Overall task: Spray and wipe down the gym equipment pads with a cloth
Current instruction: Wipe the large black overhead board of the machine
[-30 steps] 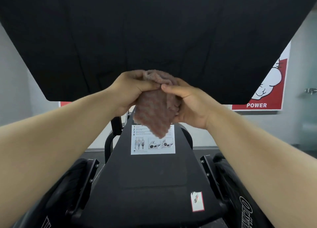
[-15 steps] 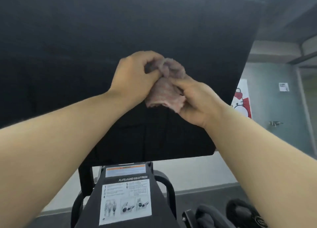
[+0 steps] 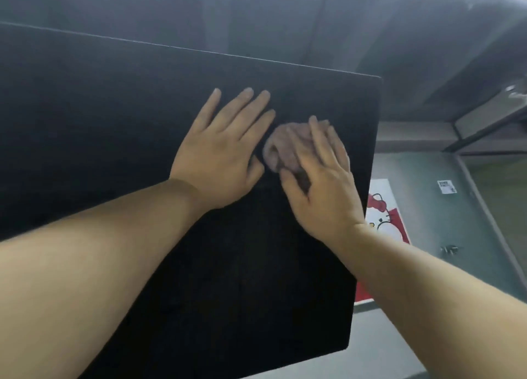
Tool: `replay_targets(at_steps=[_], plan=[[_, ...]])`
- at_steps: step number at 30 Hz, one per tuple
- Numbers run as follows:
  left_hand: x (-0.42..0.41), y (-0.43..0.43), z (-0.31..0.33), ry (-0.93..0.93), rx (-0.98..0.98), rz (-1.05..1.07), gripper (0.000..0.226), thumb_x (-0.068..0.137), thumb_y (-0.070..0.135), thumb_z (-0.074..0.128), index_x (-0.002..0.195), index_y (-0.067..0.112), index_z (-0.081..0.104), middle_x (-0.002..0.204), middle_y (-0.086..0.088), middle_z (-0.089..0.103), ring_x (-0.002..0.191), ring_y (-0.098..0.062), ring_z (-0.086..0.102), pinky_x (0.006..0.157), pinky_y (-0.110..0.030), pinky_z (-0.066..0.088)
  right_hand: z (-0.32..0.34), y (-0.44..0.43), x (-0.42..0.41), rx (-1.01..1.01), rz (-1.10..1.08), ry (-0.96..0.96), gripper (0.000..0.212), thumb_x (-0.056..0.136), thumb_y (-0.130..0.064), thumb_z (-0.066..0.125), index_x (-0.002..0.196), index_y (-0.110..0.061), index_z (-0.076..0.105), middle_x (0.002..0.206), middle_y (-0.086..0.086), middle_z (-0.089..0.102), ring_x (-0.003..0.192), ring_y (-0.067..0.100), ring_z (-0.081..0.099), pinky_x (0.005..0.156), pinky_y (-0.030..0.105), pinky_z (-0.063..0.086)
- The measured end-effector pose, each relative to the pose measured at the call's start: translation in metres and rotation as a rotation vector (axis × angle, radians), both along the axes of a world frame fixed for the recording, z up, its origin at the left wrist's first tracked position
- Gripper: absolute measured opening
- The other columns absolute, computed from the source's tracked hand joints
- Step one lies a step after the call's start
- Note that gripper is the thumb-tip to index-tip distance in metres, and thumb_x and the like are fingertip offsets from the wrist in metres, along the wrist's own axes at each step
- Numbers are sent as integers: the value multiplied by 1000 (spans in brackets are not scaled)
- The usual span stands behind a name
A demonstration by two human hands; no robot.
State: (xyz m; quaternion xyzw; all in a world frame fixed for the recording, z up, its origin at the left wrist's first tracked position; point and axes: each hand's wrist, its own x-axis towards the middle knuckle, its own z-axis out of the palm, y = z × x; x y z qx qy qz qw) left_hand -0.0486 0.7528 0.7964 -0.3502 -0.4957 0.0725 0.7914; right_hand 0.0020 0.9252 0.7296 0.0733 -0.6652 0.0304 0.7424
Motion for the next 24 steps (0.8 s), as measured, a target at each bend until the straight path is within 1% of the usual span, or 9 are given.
replay_targets(at_steps=[3, 5, 7, 10, 12, 13, 17, 21, 24], plan=[[-9, 7, -3, 79, 43, 54, 62, 96, 38, 38, 148, 5, 37, 159, -14, 28, 147, -29, 23, 120, -50, 11, -12, 8, -14, 71, -35, 66, 57, 92, -44, 47, 147, -33, 41, 161, 1, 22, 147, 27, 15, 117, 46, 27], [-10, 6, -4, 114, 1, 52, 62, 95, 37, 38, 147, 4, 39, 158, -15, 30, 146, -29, 26, 120, -50, 15, -2, 10, -8, 141, -61, 199, 49, 88, -18, 57, 136, -25, 58, 144, 8, 45, 127, 30, 35, 105, 43, 41], [-10, 6, -4, 153, -75, 113, 63, 93, 35, 39, 148, 4, 40, 157, -14, 31, 146, -28, 29, 120, -51, 17, 23, 18, 9, 33, -1, 362, 50, 81, 2, 54, 125, -20, 67, 128, 4, 53, 114, 31, 43, 97, 32, 41], [-11, 9, -6, 175, -118, 163, 64, 93, 36, 39, 149, 6, 38, 158, -12, 30, 146, -27, 28, 120, -51, 17, 66, 33, 31, -377, 215, 470, 39, 88, -14, 45, 122, -21, 64, 125, -16, 47, 118, 29, 46, 96, 21, 40], [-12, 10, -4, 179, -111, 153, 64, 92, 37, 38, 148, 6, 39, 158, -12, 30, 146, -27, 28, 120, -52, 18, 69, 34, 24, -423, 97, 418, 45, 88, -33, 40, 127, -23, 60, 140, -12, 46, 127, 25, 42, 85, -5, 20], [-12, 10, -4, 182, -105, 144, 64, 92, 37, 38, 148, 6, 39, 158, -12, 31, 146, -27, 29, 120, -52, 18, 63, 33, 16, -385, 45, 407, 48, 90, -36, 41, 132, -22, 59, 146, -10, 44, 130, 23, 39, 84, -8, 13], [-12, 14, -8, 197, -68, 102, 63, 90, 35, 41, 146, 7, 43, 157, -11, 34, 145, -27, 31, 120, -51, 19, 2, 40, -16, -252, 28, 345, 36, 93, -14, 53, 128, -13, 63, 152, -1, 40, 131, 24, 32, 100, 8, 19], [-13, 18, -12, 198, -34, 91, 61, 88, 31, 43, 144, 7, 46, 155, -11, 37, 143, -28, 34, 119, -51, 21, -35, 61, -23, -96, -99, 245, 51, 82, -2, 58, 133, -8, 61, 148, 7, 45, 127, 27, 38, 109, 4, 15], [-13, 18, -11, 201, -30, 94, 61, 89, 32, 41, 144, 7, 46, 156, -11, 36, 144, -27, 34, 119, -51, 21, 8, 78, 6, -130, -87, 403, 52, 78, 7, 50, 126, -5, 65, 142, 17, 51, 128, 35, 46, 113, 30, 32]])
